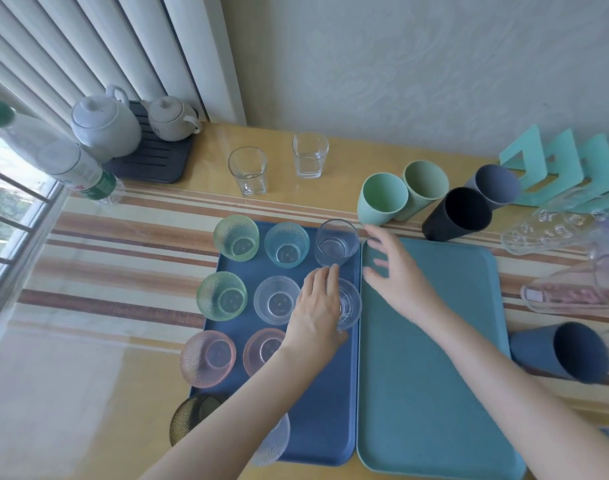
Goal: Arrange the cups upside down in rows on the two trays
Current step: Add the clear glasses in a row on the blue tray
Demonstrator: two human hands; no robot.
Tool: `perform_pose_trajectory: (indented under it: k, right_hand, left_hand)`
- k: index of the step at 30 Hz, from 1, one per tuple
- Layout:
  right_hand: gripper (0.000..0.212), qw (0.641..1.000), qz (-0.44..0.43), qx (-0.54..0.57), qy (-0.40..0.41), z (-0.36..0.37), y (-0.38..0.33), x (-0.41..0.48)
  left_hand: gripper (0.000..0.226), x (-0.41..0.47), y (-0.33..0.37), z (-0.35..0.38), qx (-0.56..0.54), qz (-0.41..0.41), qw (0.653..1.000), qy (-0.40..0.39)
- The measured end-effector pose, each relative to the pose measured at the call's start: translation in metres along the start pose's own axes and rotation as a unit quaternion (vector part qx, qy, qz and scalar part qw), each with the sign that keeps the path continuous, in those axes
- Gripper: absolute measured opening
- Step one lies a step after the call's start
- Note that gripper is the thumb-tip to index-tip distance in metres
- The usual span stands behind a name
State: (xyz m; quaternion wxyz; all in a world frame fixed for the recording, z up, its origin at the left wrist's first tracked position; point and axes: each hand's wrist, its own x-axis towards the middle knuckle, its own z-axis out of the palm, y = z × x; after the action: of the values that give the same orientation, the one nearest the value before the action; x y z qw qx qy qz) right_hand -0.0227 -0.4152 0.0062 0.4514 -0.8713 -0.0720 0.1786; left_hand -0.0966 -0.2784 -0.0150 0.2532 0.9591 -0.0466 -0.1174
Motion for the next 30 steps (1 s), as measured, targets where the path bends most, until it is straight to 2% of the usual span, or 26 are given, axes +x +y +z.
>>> perform_pose_trajectory:
  k: [2,3,6,8,10,13,18,24,30]
  right_hand:
    - [0.067,0.999,0.026,0.02,0.032,0.007,0.011,-0.032]
    - [0.07,0.998,0.044,0.031,0.022,0.015,0.019,-0.046]
    - [0.081,0.993,0.092,0.069,-0.031,0.042,0.037,-0.07]
    - [0.09,0.993,0.083,0.081,-0.035,0.056,0.042,-0.069]
    - [0.094,0.992,0.072,0.094,-0.031,0.065,0.039,-0.062]
    - [0.088,0.993,0.068,0.098,-0.007,0.072,0.035,-0.055]
    - [0.079,0.995,0.059,0.073,0.028,0.075,0.036,-0.056]
    - [0.078,0.995,0.05,0.07,0.048,0.077,0.035,-0.059]
    - [0.08,0.995,0.056,0.073,0.048,0.078,0.033,-0.063]
  left_hand:
    - [0.099,-0.005,-0.002,-0.007,-0.032,0.01,0.999,0.01]
    - [0.094,-0.007,-0.006,-0.013,-0.06,0.009,0.998,0.026]
    - [0.065,-0.013,-0.022,-0.043,-0.13,-0.018,0.985,0.111]
    - [0.048,-0.014,-0.039,-0.065,-0.131,-0.039,0.976,0.17]
    - [0.04,-0.011,-0.057,-0.084,-0.124,-0.072,0.969,0.201]
    - [0.041,-0.005,-0.077,-0.099,-0.136,-0.123,0.963,0.199]
    - [0.041,-0.003,-0.094,-0.103,-0.137,-0.158,0.956,0.208]
    - [0.039,-0.008,-0.092,-0.091,-0.135,-0.147,0.962,0.188]
    - [0.038,-0.001,-0.089,-0.095,-0.128,-0.149,0.958,0.209]
